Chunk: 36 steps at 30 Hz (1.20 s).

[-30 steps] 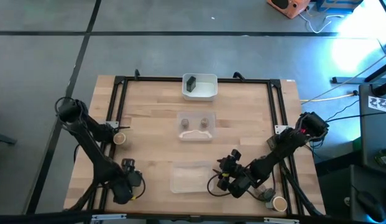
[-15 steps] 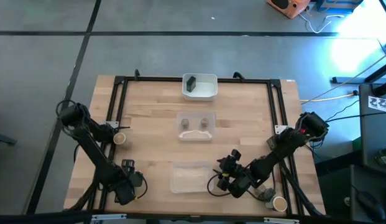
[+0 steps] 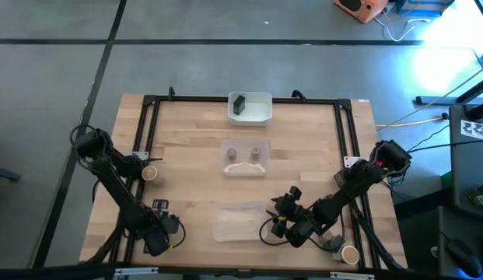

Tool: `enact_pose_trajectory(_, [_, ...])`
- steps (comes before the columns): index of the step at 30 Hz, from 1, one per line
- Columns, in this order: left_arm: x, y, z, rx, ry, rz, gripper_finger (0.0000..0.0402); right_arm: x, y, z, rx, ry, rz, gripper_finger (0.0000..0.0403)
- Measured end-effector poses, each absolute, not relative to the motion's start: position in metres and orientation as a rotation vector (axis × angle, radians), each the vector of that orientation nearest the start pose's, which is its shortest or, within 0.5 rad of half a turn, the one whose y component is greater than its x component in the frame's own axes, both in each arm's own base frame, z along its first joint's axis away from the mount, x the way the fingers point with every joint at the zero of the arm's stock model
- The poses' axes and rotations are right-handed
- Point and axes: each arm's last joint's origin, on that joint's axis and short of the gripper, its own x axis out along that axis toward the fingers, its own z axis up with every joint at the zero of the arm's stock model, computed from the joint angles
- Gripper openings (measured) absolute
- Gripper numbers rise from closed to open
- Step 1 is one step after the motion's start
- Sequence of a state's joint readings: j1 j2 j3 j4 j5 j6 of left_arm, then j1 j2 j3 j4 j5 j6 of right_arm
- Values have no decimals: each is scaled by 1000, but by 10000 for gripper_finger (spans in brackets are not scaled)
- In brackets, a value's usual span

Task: Sort spices by type
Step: Put the left small brown seasoning bottle into the top transparent bin

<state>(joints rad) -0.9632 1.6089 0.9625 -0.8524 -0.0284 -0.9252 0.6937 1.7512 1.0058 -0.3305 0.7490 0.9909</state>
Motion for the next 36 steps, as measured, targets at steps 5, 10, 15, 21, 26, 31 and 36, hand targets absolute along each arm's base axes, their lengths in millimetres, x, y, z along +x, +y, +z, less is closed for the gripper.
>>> enact_pose_trajectory(5, [165, -219, 181, -6, 1495, -76, 173, 267, 196, 163, 230, 679, -415, 225])
enact_pose_trajectory(10, [185, -210, 194, 2, 1483, -85, 168, 266, 197, 163, 242, 700, -396, 225])
enact_pose_trajectory(15, [206, -198, 211, 37, 1452, -88, 170, 266, 197, 163, 245, 714, -387, 225])
enact_pose_trajectory(21, [228, -182, 230, 109, 1391, -67, 170, 265, 196, 162, 211, 732, -378, 225])
enact_pose_trajectory(26, [248, -164, 243, 150, 1320, -29, 169, 265, 195, 162, 133, 730, -376, 225])
enact_pose_trajectory(31, [267, -140, 253, 168, 1258, 59, 169, 263, 193, 161, 51, 776, -350, 225])
enact_pose_trajectory(36, [286, -114, 264, 145, 1199, 131, 169, 256, 190, 168, 22, 846, -304, 225])
